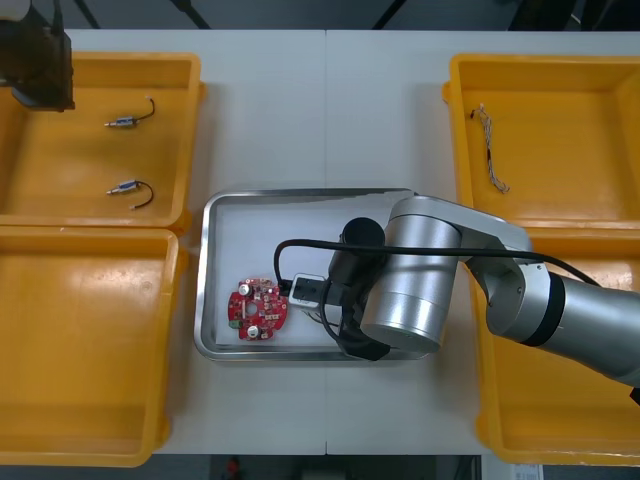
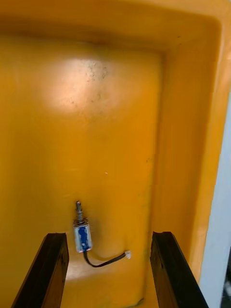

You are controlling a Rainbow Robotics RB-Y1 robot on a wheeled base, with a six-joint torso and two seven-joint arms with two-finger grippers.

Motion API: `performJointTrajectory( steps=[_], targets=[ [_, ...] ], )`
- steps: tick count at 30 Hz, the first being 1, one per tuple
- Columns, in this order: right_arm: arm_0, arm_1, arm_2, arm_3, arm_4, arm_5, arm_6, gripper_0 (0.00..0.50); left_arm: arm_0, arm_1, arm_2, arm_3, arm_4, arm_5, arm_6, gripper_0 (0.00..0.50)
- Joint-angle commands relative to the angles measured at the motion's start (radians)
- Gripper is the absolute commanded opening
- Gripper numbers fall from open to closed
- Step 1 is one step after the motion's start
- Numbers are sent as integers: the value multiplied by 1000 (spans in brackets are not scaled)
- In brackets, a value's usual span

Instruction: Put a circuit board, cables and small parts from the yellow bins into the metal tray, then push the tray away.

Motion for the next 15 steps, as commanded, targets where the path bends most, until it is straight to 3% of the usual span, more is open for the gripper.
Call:
performJointTrajectory(
  steps=[1, 6, 15],
  targets=[
    [-33, 15, -56, -51, -14, 64, 12, 500, -51, -46, 19, 54, -8, -76, -68, 500],
    [-39, -3, -162, -117, -103, 161, -5, 500, -51, -75, -49, 84, 6, -147, -66, 500],
    [-41, -111, -306, -245, -252, 269, -244, 500, -51, -106, -101, 130, 25, -191, -74, 500]
  ],
)
